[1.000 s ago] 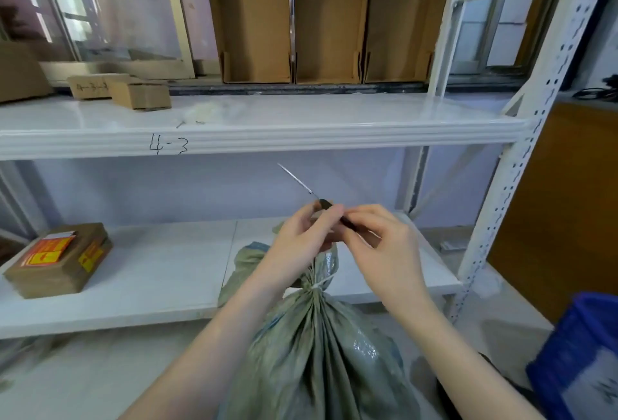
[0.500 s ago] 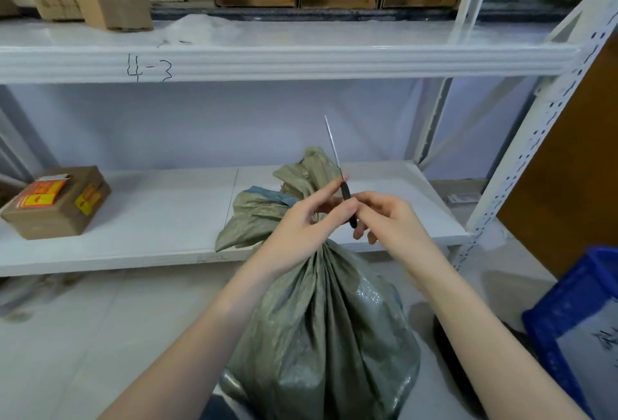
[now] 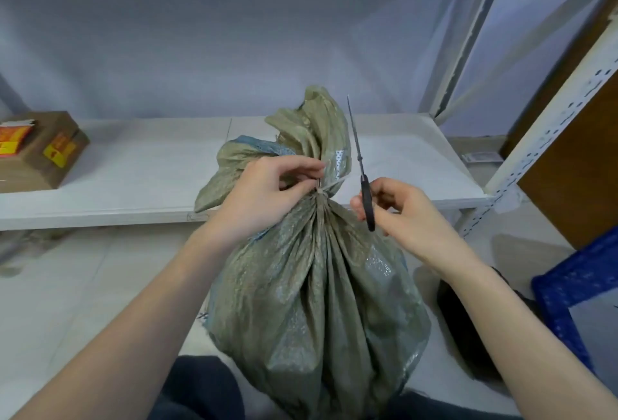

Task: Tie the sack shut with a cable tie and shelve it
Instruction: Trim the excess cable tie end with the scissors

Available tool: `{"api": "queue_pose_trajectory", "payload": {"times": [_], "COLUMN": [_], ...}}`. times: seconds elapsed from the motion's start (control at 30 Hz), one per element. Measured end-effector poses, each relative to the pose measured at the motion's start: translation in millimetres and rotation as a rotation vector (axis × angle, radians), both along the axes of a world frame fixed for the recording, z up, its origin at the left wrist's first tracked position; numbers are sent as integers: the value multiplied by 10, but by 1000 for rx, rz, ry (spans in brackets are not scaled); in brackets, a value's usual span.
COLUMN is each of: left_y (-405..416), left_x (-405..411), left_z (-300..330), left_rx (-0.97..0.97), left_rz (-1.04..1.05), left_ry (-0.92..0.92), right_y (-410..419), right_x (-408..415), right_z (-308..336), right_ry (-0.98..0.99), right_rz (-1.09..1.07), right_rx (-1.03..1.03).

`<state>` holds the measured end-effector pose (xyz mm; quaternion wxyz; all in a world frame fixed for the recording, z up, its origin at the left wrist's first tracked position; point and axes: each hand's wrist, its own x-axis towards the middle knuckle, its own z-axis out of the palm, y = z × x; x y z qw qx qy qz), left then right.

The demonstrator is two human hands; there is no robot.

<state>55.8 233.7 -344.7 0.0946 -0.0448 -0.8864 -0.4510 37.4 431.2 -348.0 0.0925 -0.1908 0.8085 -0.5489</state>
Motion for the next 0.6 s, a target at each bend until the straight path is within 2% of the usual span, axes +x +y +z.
{"api": "queue_pose_trajectory", "payload": {"times": [0.17, 0.23, 0.4, 0.6], "left_y": [77, 105, 55, -63], "left_x": [-53, -66, -70, -69], "left_z": [-122, -161, -167, -133], "left_rx": [-315, -375, -258, -94], "left_rz": [-53, -57, 63, 98], "left_ry": [109, 164, 144, 78], "right_y": [94, 131, 200, 247], "right_x": [-36, -47, -53, -72], "right_z": [0, -21, -49, -98], "right_ry": [20, 10, 26, 8], "right_rz": [-18, -3, 23, 40], "right_rx": [140, 163, 211, 280]}}
